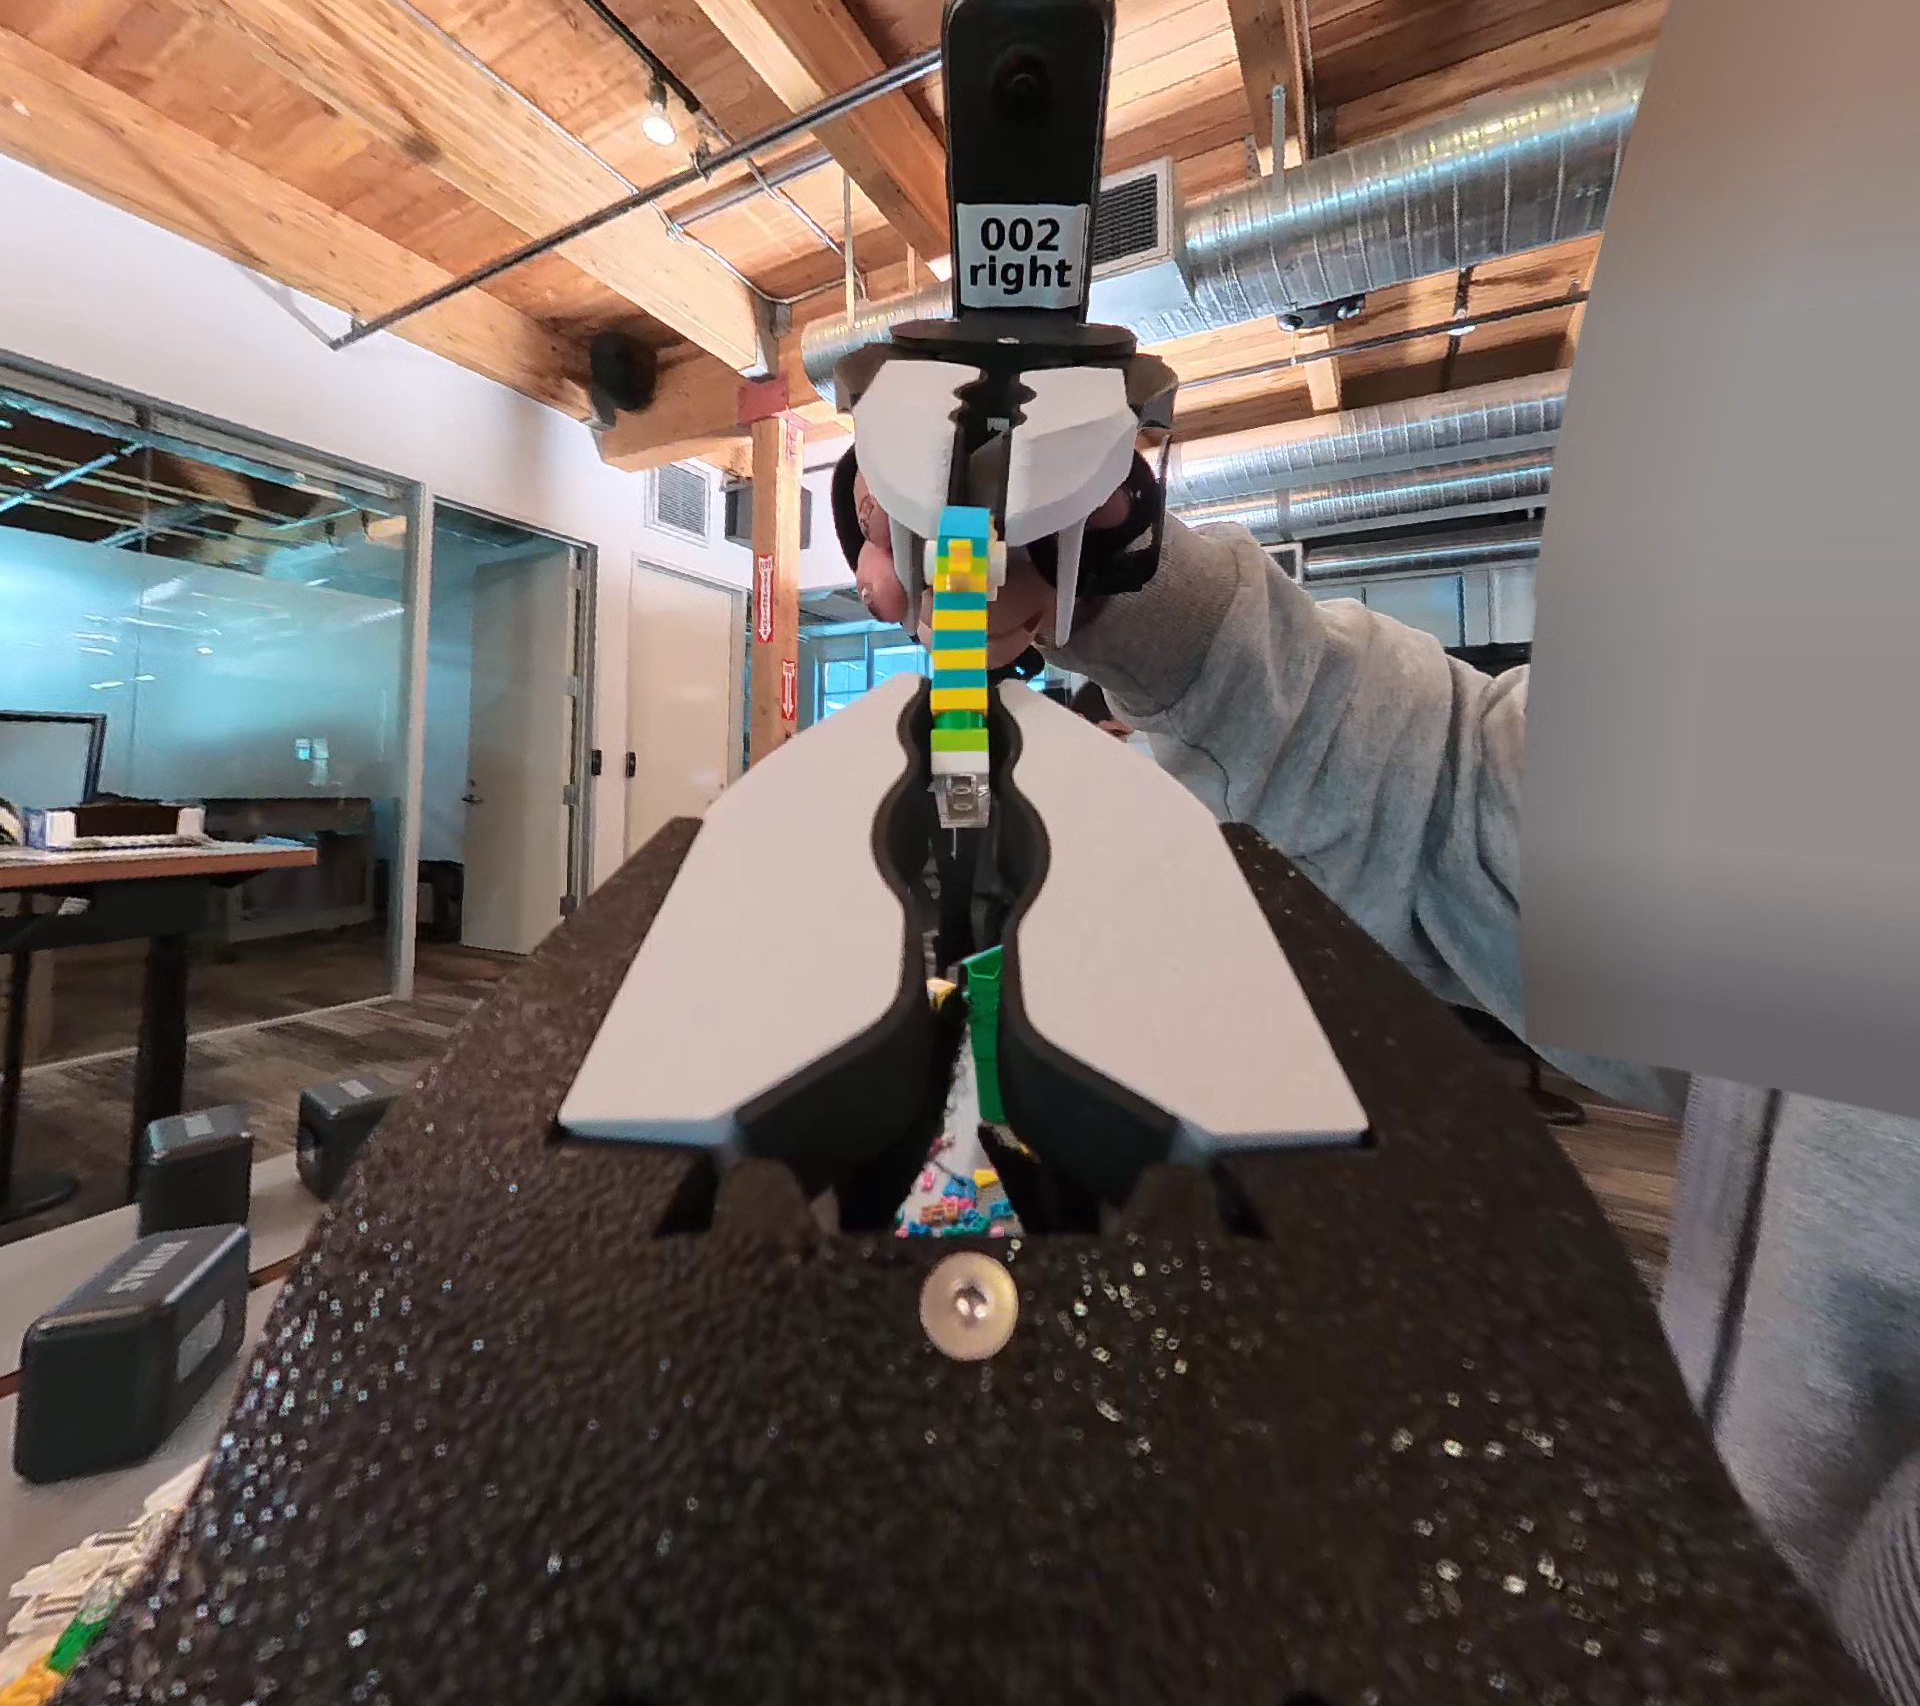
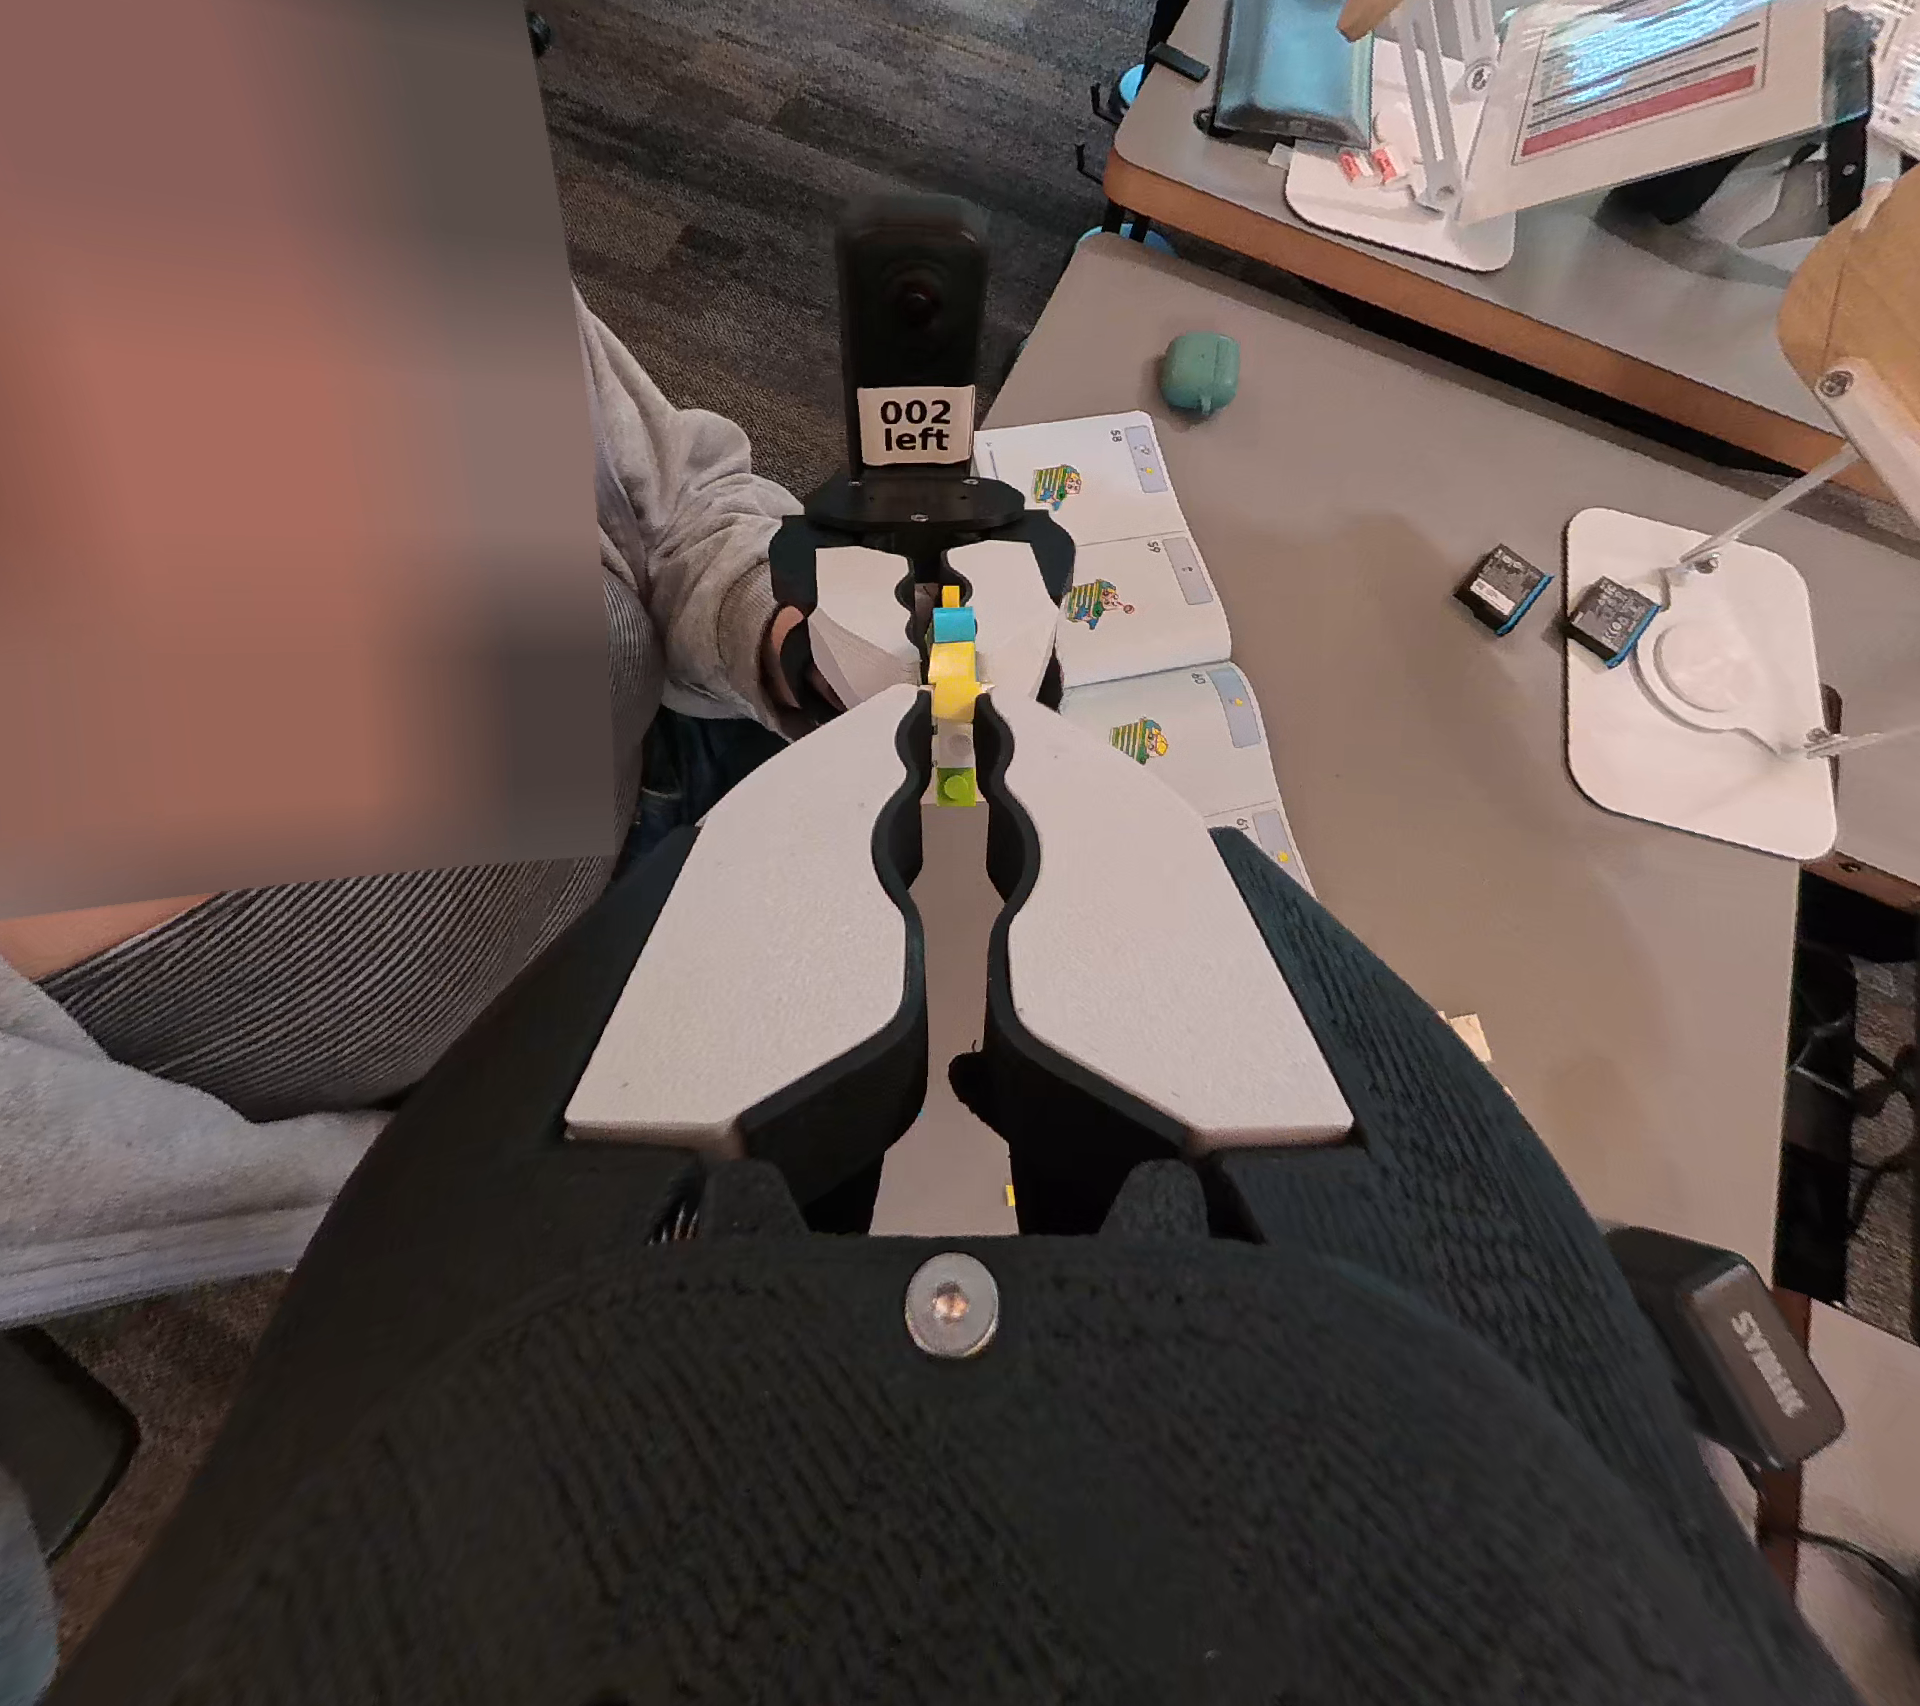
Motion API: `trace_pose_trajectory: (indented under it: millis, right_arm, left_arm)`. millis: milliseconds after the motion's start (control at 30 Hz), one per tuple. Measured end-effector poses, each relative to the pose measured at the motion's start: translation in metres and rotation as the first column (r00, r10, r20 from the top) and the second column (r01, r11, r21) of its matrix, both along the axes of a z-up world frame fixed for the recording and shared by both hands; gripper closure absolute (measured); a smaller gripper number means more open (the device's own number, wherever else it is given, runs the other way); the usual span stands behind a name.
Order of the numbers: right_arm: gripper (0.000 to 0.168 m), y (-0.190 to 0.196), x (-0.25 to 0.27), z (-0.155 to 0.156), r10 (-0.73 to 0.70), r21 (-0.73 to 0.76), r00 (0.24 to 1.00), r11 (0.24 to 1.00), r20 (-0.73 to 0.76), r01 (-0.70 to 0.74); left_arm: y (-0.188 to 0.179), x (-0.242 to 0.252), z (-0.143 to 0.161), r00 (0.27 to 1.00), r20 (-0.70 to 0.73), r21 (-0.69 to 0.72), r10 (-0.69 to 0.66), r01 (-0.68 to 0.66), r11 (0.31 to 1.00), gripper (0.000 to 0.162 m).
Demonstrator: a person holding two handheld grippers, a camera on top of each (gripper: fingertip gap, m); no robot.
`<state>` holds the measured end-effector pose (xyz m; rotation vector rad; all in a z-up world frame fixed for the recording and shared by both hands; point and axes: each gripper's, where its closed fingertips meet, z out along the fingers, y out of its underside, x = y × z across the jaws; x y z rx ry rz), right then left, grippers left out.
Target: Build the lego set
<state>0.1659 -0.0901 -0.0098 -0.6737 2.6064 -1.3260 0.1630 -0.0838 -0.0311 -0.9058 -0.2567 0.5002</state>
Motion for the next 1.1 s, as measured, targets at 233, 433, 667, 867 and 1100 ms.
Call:
trace_pose_trajectory:
  millis: [233,433,667,867,1100]
  right_arm:
    - [0.162,0.003,0.004,-0.002,0.002,0.023,1.0,1.0,-0.005,-0.002]
    - [0.162,0.004,0.003,-0.004,-0.032,0.046,0.999,0.998,-0.012,0.033]
    - [0.162,0.004,-0.006,-0.008,-0.14,0.142,0.988,0.981,0.069,0.129]
    - [0.162,0.005,-0.01,-0.012,-0.185,0.188,0.978,0.968,0.097,0.164]
    - [0.162,0.01,-0.011,-0.018,-0.164,0.24,0.987,0.958,0.001,0.159]
  left_arm:
    - [0.003,0.006,0.002,0.996,0.013,0.035,-0.093,0.092,0.995,0.154]
    - [0.005,0.006,-0.001,0.979,0.059,0.057,-0.196,0.192,0.98,0.154]
    - [0.008,-0.001,-0.005,0.945,0.169,0.115,-0.281,0.264,0.958,0.154]
    - [0.012,-0.003,-0.008,0.912,0.211,0.162,-0.353,0.323,0.932,0.154]
    - [0.02,-0.004,-0.014,0.895,0.228,0.143,-0.383,0.359,0.922,0.154]
